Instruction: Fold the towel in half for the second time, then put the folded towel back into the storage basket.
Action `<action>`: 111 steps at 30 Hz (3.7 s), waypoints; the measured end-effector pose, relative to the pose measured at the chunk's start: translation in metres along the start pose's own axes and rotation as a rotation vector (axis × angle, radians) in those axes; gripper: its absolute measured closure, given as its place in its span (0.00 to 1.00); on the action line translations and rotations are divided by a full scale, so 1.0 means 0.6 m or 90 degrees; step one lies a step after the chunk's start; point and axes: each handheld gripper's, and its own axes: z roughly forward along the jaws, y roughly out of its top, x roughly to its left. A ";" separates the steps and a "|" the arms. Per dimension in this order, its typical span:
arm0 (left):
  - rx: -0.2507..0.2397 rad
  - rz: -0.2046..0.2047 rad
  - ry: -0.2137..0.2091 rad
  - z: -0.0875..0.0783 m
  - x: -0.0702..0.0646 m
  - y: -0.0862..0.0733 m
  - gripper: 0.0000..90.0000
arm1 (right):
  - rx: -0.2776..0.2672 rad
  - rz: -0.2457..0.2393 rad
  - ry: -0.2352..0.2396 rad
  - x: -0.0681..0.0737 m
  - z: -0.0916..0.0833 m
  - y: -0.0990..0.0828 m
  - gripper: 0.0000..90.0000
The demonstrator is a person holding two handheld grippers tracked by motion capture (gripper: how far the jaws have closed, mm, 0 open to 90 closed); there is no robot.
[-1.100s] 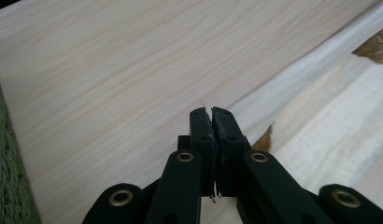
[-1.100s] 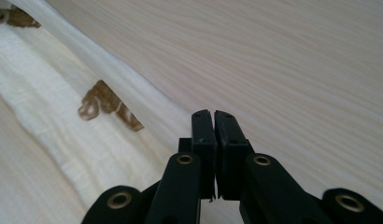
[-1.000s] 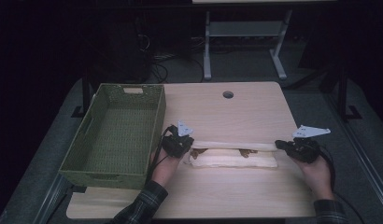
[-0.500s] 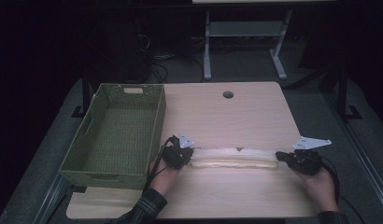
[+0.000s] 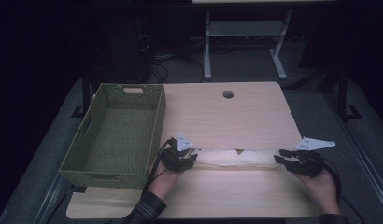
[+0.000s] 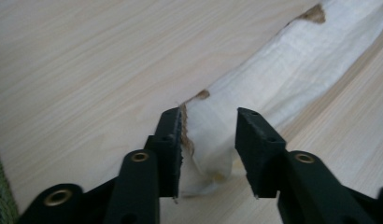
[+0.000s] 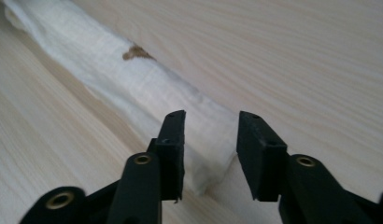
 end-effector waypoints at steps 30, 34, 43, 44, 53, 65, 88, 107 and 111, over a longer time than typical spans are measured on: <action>0.001 0.026 -0.052 0.066 0.034 0.052 0.99 | 0.048 0.004 0.036 0.029 0.021 0.003 1.00; -0.004 0.020 -0.054 0.062 0.039 0.052 0.99 | 0.077 -0.001 0.042 0.043 0.029 -0.012 1.00; -0.022 0.011 -0.040 0.061 0.038 0.053 0.59 | 0.103 0.012 0.044 0.035 0.055 -0.018 1.00; -0.024 0.009 -0.041 0.060 0.039 0.053 0.57 | 0.102 0.014 0.044 0.035 0.056 -0.017 1.00; -0.031 0.006 -0.042 0.057 0.040 0.055 0.48 | 0.102 0.015 0.027 0.018 0.073 -0.006 1.00; -0.033 0.005 -0.041 0.055 0.039 0.055 0.47 | 0.112 0.017 -0.012 -0.015 0.106 0.026 1.00; -0.005 0.017 -0.058 0.063 0.037 0.047 0.52 | 0.084 0.044 -0.004 -0.053 0.224 0.117 1.00; 0.121 0.050 -0.162 0.079 -0.025 0.009 1.00 | 0.037 0.040 -0.018 -0.070 0.173 0.141 0.93; 0.120 0.058 -0.201 0.074 -0.053 0.003 1.00 | 0.043 0.041 0.005 -0.071 0.181 0.151 0.84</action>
